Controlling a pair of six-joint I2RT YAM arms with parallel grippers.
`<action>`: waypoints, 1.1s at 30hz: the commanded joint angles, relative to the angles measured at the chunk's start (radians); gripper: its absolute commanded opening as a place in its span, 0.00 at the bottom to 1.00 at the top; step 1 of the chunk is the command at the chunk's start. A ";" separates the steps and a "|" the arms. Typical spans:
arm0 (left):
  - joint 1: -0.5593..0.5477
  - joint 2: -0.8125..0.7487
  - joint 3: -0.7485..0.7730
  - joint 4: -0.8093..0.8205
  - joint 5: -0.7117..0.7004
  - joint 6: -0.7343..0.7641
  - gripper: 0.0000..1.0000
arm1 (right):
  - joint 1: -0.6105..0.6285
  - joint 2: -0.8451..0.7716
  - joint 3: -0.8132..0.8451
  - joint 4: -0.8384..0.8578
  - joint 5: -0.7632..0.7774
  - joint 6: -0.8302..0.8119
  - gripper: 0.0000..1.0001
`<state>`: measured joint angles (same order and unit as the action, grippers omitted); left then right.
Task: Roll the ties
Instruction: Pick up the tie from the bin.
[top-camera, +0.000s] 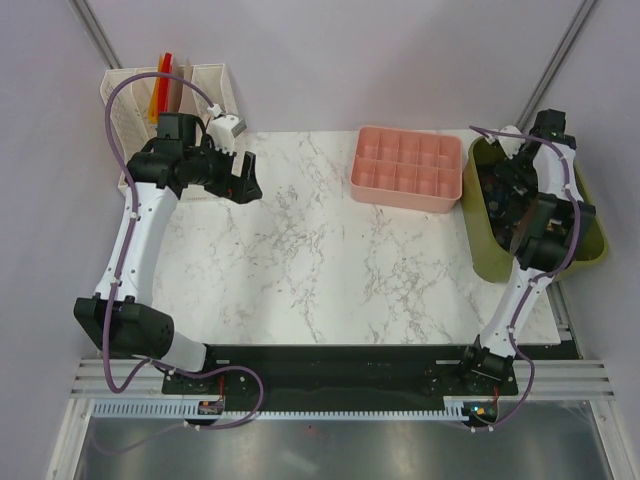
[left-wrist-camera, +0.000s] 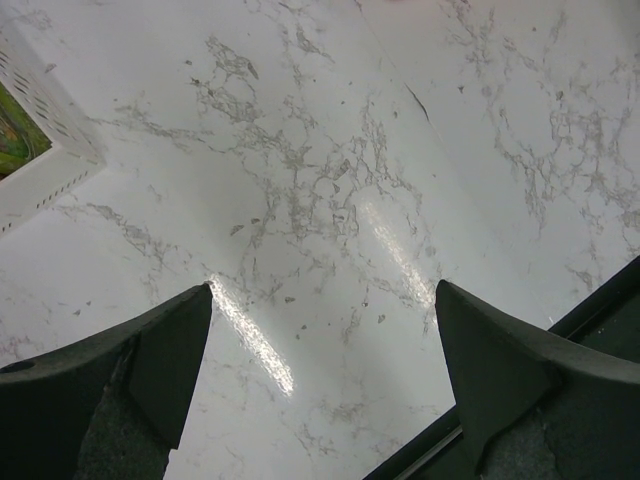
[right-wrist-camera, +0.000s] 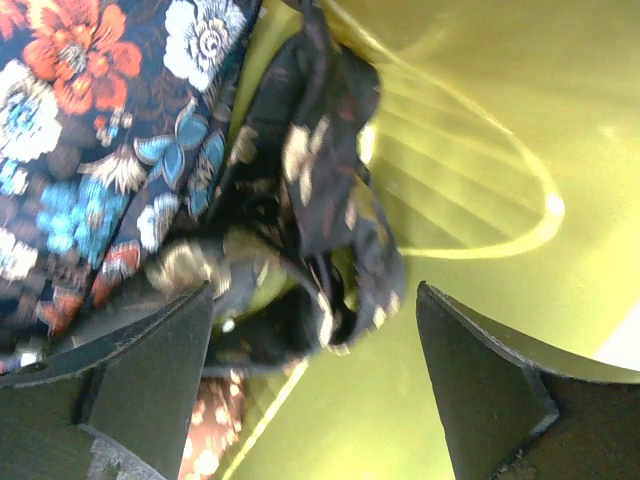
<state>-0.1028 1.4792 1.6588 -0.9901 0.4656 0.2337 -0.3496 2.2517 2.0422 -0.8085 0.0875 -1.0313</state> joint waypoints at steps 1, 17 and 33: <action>-0.006 -0.014 0.009 0.002 0.039 0.016 1.00 | -0.003 -0.133 -0.008 -0.027 -0.066 -0.044 0.89; -0.008 -0.014 0.007 -0.002 0.036 0.026 1.00 | -0.037 0.029 0.032 -0.024 0.037 -0.157 0.82; -0.008 -0.023 0.006 -0.002 0.015 0.038 1.00 | -0.020 -0.064 -0.013 0.166 0.127 -0.084 0.04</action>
<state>-0.1055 1.4792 1.6573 -0.9939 0.4744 0.2417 -0.3779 2.3138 2.0212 -0.7330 0.1856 -1.1709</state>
